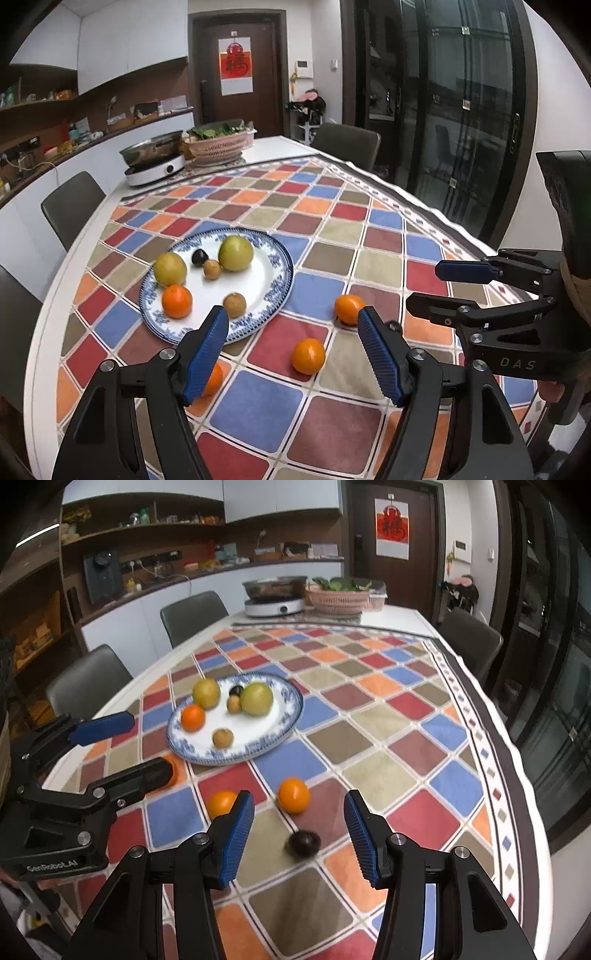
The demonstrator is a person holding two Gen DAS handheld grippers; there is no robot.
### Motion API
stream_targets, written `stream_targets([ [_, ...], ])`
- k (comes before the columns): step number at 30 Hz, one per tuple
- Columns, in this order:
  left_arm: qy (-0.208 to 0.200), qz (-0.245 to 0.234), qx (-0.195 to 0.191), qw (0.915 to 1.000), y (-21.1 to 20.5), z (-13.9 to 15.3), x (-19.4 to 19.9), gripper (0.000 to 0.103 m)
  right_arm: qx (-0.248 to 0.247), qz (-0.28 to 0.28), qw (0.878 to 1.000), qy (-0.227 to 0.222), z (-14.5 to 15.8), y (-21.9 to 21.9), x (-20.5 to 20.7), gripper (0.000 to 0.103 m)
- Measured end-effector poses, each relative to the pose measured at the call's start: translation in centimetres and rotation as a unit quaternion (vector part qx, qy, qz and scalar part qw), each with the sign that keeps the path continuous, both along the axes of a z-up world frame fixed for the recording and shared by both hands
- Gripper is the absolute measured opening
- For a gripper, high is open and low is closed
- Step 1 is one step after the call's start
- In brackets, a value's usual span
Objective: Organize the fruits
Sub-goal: 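Withdraw both open tools from the plate toward the remaining fruits, then grasp an orange with the left tool while the right tool grasps a dark plum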
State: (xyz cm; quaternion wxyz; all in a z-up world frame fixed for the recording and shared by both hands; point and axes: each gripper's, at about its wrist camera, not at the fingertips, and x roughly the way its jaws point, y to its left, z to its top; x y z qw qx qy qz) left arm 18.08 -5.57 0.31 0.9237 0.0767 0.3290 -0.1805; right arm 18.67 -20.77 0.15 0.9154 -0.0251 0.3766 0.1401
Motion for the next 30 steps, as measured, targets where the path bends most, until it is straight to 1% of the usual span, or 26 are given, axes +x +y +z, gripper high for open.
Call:
stream_targets([
  [8, 0.033, -0.017, 0.018, 0.9991, -0.7, -3.5, 1.4, 0.072, -0.002, -0.009, 0.999, 0.040, -3.7, -0.5, 0.4, 0.051],
  [15, 0.064, -0.024, 0.021, 0.9974, -1.1, -5.8, 2.9, 0.070, 0.003, -0.011, 0.998, 0.064, -5.9, -0.6, 1.5, 0.051],
  [21, 0.093, -0.030, 0.010, 0.9952, -1.3, -7.2, 4.0, 0.058, 0.007, -0.007, 0.997, 0.079, -7.3, -0.3, 2.0, 0.050],
  [23, 0.103, -0.034, 0.004, 0.9941, -1.5, -7.5, 4.2, 0.050, 0.008, -0.006, 0.996, 0.083, -7.6, -0.2, 2.2, 0.044],
  [25, 0.107, -0.036, 0.003, 0.9937, -1.6, -7.8, 4.2, 0.047, 0.011, -0.005, 0.996, 0.086, -7.8, -0.2, 2.4, 0.044],
  [27, 0.110, -0.040, 0.006, 0.9932, -1.9, -8.0, 4.3, 0.039, 0.012, -0.004, 0.996, 0.088, -8.0, -0.2, 2.6, 0.042],
  [28, 0.111, -0.041, 0.007, 0.9929, -1.9, -8.1, 4.3, 0.035, 0.016, -0.001, 0.996, 0.089, -8.1, -0.1, 2.6, 0.039],
  [30, 0.113, -0.044, 0.009, 0.9925, -2.1, -8.2, 4.3, 0.031, 0.017, 0.002, 0.996, 0.089, -8.1, 0.0, 2.6, 0.036],
])
